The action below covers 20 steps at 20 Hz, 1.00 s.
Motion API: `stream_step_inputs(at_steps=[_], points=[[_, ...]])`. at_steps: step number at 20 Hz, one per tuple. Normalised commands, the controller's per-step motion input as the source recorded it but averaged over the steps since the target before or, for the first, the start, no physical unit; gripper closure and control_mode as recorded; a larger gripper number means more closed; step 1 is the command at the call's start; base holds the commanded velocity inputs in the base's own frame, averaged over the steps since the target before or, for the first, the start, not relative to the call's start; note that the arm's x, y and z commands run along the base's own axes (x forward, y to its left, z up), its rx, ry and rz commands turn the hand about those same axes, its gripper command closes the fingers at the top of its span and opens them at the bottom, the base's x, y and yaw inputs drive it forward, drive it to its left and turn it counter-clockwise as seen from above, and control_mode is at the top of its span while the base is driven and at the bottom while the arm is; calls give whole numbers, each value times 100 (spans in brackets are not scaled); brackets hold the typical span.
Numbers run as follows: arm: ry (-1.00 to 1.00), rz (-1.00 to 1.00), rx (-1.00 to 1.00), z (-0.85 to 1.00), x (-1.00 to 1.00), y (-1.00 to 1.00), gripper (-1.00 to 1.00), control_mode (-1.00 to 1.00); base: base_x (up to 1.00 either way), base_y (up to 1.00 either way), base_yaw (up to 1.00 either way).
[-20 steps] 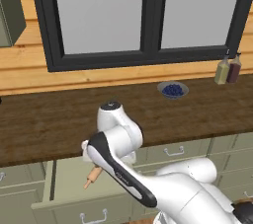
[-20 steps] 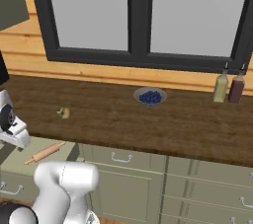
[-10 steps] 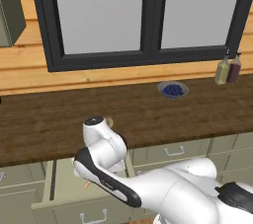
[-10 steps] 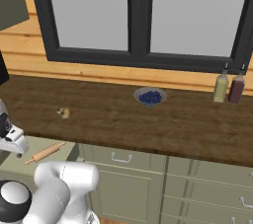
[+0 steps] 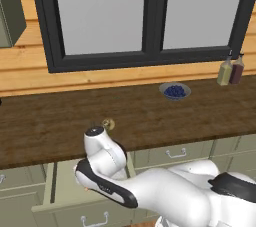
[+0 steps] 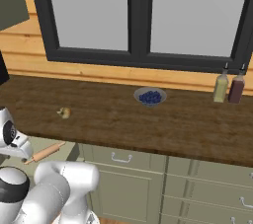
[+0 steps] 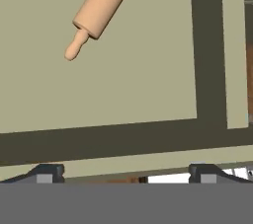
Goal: Pick the rolling pin from the drawer and place it on the counter.
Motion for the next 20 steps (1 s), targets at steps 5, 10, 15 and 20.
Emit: stream_step_inputs(at_steps=[5,10,15,20], points=[[0,0,0,-40,1,0,-100,-100,0,0,0],[0,0,0,-34,18,0,-100,-100,0,0,0],[0,0,0,-26,15,0,-100,-100,0,0,0],[0,0,0,-29,11,0,-100,-100,0,0,0]])
